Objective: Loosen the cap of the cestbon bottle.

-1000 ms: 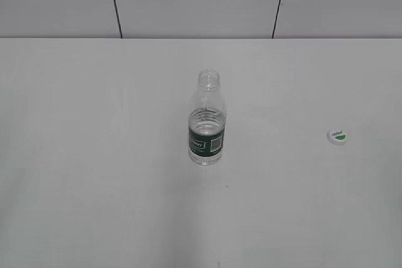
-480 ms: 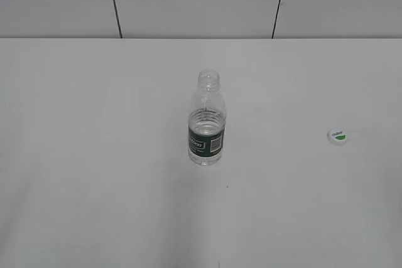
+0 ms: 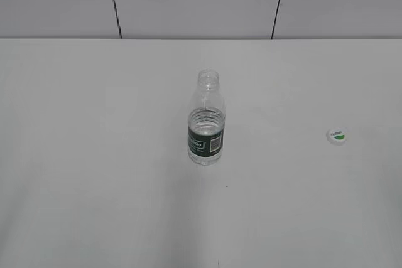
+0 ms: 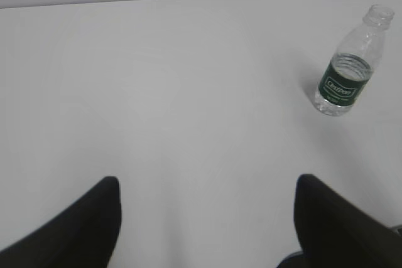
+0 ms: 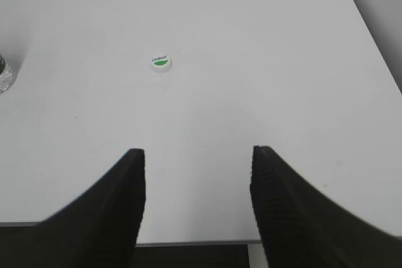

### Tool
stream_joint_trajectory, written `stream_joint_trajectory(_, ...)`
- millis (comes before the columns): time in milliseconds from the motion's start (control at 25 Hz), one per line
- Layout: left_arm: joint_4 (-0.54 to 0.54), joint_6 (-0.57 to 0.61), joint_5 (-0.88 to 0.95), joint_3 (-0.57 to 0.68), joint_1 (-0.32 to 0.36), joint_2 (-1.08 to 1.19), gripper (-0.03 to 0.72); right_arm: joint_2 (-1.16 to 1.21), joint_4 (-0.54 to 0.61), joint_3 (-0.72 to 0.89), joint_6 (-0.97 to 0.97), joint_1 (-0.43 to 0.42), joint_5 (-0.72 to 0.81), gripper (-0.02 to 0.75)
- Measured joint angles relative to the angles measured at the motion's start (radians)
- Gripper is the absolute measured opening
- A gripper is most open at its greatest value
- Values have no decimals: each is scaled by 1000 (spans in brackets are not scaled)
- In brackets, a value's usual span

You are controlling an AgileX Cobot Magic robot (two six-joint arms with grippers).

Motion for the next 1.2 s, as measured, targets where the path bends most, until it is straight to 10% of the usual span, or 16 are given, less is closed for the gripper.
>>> stream_joint_trajectory(440,19,0,-1,0,195,0,508,0,-28,0,-3,-86,-1,417)
stream_joint_trajectory(1200,59,0,-1,0,203,0,508,0,-7,0,12,-99,-2,417)
